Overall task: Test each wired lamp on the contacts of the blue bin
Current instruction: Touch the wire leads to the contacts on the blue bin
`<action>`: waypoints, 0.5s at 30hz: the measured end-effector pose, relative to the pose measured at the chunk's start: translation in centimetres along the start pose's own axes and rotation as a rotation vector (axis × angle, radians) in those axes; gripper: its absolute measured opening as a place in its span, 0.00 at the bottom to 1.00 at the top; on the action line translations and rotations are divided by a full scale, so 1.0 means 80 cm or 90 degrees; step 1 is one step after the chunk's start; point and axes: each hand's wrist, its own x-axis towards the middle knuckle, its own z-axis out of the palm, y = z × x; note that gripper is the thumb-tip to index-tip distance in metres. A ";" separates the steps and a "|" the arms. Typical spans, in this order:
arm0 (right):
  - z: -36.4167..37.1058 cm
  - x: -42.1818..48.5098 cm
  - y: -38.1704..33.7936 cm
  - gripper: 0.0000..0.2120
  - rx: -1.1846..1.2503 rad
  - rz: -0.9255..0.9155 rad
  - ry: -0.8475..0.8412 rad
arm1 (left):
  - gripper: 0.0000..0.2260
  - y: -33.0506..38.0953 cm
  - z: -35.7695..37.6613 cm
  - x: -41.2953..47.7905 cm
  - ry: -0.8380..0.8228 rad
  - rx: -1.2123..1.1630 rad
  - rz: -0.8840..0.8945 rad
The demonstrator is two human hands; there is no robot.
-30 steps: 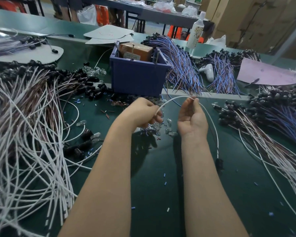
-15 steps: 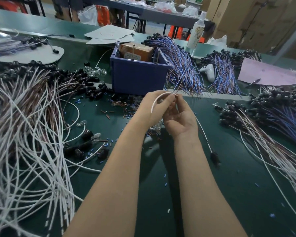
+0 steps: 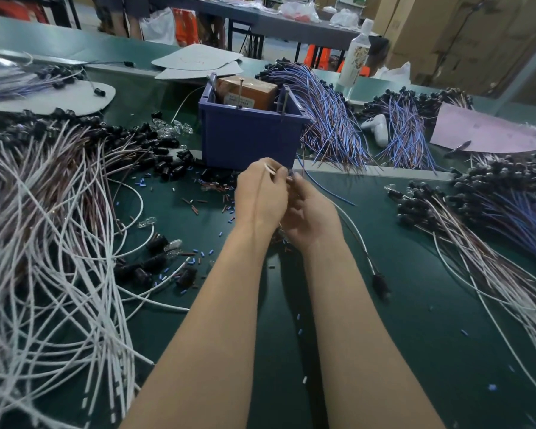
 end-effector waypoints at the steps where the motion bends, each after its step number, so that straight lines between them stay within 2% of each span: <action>1: 0.000 -0.003 -0.002 0.12 -0.074 -0.008 -0.005 | 0.08 -0.002 -0.005 0.002 0.014 0.007 -0.004; 5: -0.004 -0.021 -0.021 0.15 -0.376 -0.066 -0.088 | 0.13 -0.009 -0.022 0.017 0.028 0.064 -0.038; 7: -0.008 -0.026 -0.030 0.12 -0.437 -0.214 -0.082 | 0.14 -0.011 -0.026 0.021 0.021 0.059 -0.060; 9: -0.011 -0.027 -0.037 0.08 -0.535 -0.427 0.024 | 0.14 -0.012 -0.027 0.021 0.010 0.049 -0.068; 10: -0.012 -0.026 -0.038 0.05 -0.591 -0.492 0.061 | 0.14 -0.012 -0.027 0.021 0.001 0.041 -0.070; 11: -0.013 -0.025 -0.037 0.07 -0.663 -0.508 0.069 | 0.14 -0.012 -0.027 0.020 -0.009 0.029 -0.070; 13: -0.019 -0.017 -0.028 0.13 -0.815 -0.447 0.014 | 0.12 -0.009 -0.027 0.019 -0.027 -0.011 -0.071; 15: -0.021 -0.010 -0.015 0.13 -0.886 -0.414 -0.030 | 0.11 -0.006 -0.026 0.017 -0.035 -0.072 -0.068</action>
